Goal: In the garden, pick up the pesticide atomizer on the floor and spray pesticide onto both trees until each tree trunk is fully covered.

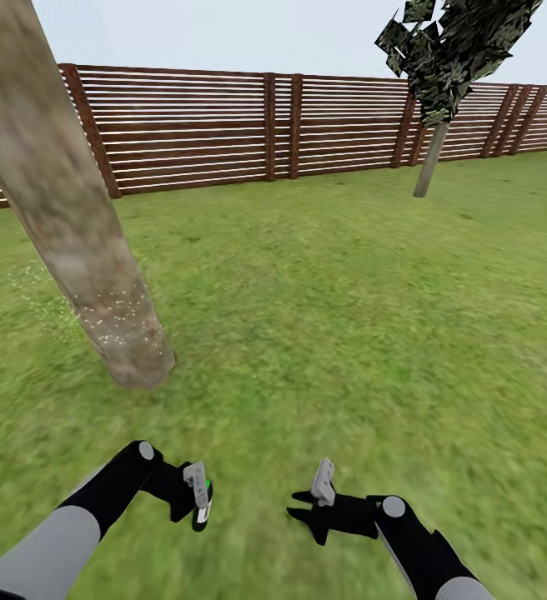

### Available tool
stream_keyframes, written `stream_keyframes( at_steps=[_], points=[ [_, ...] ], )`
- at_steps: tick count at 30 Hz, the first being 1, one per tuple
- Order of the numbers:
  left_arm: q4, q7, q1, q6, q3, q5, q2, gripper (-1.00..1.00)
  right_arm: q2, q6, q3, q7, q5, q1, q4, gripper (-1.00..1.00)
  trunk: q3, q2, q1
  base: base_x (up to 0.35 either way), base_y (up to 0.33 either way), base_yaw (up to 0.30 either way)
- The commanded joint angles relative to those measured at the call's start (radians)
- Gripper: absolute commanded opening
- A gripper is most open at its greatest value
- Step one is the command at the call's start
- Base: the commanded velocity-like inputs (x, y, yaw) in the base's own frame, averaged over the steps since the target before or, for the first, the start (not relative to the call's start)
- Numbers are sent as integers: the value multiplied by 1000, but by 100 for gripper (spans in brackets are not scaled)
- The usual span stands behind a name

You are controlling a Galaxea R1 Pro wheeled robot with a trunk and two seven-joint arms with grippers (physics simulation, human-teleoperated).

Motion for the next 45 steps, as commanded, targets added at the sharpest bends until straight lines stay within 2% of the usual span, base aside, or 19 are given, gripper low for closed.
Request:
stream_keyframes(
  at_steps=[1,2,5,8,11,14,17,21,25,29,32,39,42,45],
  points=[
    [-3,-3,-1,11,-5,1,-1,-100,2,-6,1,1,9,0,-14,-100,-1,0,0,0,0,0],
    [-3,-3,-1,12,-7,1,-4,-100,4,-5,5,2,13,0,-26,-100,-1,0,0,0,0,0],
    [-4,-3,-2,13,-8,-10,-23,-100,9,-3,85,3,54,0,-55,-100,-1,0,0,0,0,0],
    [-4,-2,-2,14,-6,-53,-40,-100,12,0,103,3,60,0,-83,-100,-1,0,0,0,0,0],
    [-4,-1,-2,13,-4,-75,-53,-100,25,0,105,3,61,0,-97,-100,-1,0,0,0,0,0],
    [-3,-1,-2,9,-3,-76,-63,-100,26,1,106,3,61,0,-107,-100,-1,0,0,0,0,0],
    [-2,-2,-1,3,-4,-75,-84,-100,27,-1,105,3,61,0,-108,-100,-1,0,0,0,0,0],
    [9,-10,0,-61,-3,-65,-92,-100,24,-2,103,3,63,0,-106,-100,-1,0,0,0,0,0],
    [58,-12,0,-78,-3,-65,-116,-100,24,-3,103,3,64,0,-101,-100,-1,0,0,0,0,0],
    [65,-15,0,-132,-3,-62,-135,-100,22,-4,103,2,65,0,-98,-100,-1,0,0,0,0,0],
    [67,-17,0,-143,-3,-63,-155,-100,22,-4,103,2,66,0,-97,-100,-1,0,0,0,0,0],
    [79,-20,0,-152,-4,-65,-169,-100,22,-4,103,0,66,0,-97,-100,-1,0,0,0,0,0],
    [79,-58,0,-157,-3,-66,-172,-100,22,-4,103,0,67,0,-97,-100,-1,0,0,0,0,0],
    [79,-66,0,-158,-3,-65,-173,-100,22,-4,103,0,67,0,-97,-100,-1,0,0,0,0,0]
  ],
)
